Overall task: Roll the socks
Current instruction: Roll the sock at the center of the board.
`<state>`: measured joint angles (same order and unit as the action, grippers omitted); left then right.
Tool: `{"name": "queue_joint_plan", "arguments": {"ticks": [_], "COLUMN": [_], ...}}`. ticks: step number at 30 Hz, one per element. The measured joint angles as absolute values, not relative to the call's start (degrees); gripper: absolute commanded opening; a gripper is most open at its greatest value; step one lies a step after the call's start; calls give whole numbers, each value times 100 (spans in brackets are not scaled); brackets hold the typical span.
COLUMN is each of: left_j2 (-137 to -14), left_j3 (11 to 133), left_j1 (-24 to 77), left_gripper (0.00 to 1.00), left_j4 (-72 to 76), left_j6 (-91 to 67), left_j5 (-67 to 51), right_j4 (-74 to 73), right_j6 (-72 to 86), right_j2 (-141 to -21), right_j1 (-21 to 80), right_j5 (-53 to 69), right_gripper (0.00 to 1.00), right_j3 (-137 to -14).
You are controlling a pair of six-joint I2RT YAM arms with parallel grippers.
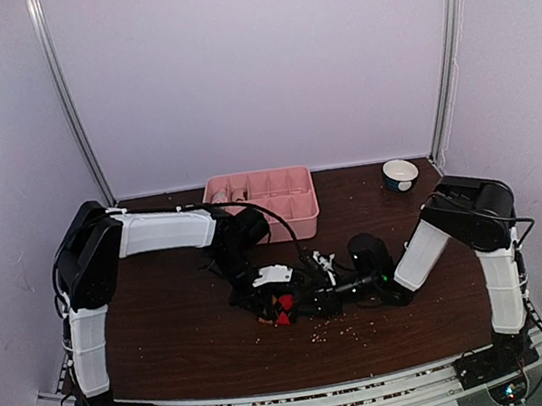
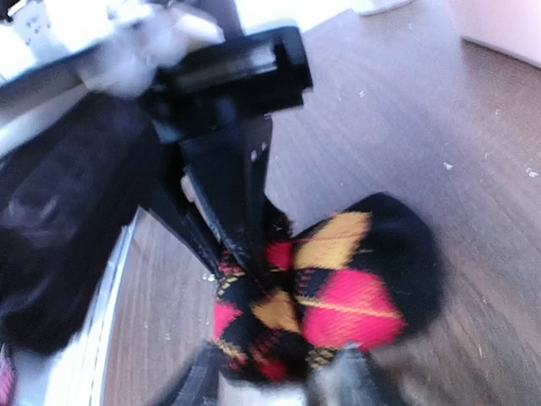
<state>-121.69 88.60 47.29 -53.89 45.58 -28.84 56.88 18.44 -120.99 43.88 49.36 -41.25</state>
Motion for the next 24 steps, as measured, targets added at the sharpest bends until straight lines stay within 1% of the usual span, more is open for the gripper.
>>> {"name": "queue_joint_plan", "arguments": {"ticks": [1, 2, 5, 8, 11, 15, 17, 21, 24], "left_j2": [-12173, -12184, -12197, -12197, -12202, -12368, -12582, -12881, -13058], "left_j3": [8860, 8862, 8862, 8862, 8860, 8908, 9067, 9354, 9526], "left_j1": [4724, 4724, 4724, 4724, 4724, 4718, 4707, 4619, 4563], "left_gripper": [0, 0, 0, 0, 0, 0, 0, 0, 0], "left_j4": [-5564, -5730, -6213, -6613, -6836, -6978, -7111, -7413, -7614], "left_j6": [4558, 4554, 4517, 4372, 4139, 3857, 3728, 3514, 3376], "left_j5": [-2936, -2982, -3030, -3048, -3061, -3103, -3186, -3347, -3452], "right_j4": [5798, 5887, 6034, 6029, 5798, 5428, 5813, 7279, 7806], "right_j6": [1839, 1841, 1756, 1597, 1463, 1573, 1925, 2427, 2394], "right_j2": [-12001, -11909, -11638, -11367, -10833, -10088, -10040, -10617, -10873], "right_j1": [4383, 4383, 4407, 4405, 4412, 4401, 4278, 3800, 3911], "right_j5": [4875, 4807, 4617, 4128, 3273, 1813, 1514, 1774, 1811], "right_gripper": [96, 100, 100, 100, 100, 100, 100, 100, 100], "right_j3": [-3988, -3879, -3607, -3277, -2724, -2034, -1728, -1505, -1463]}}
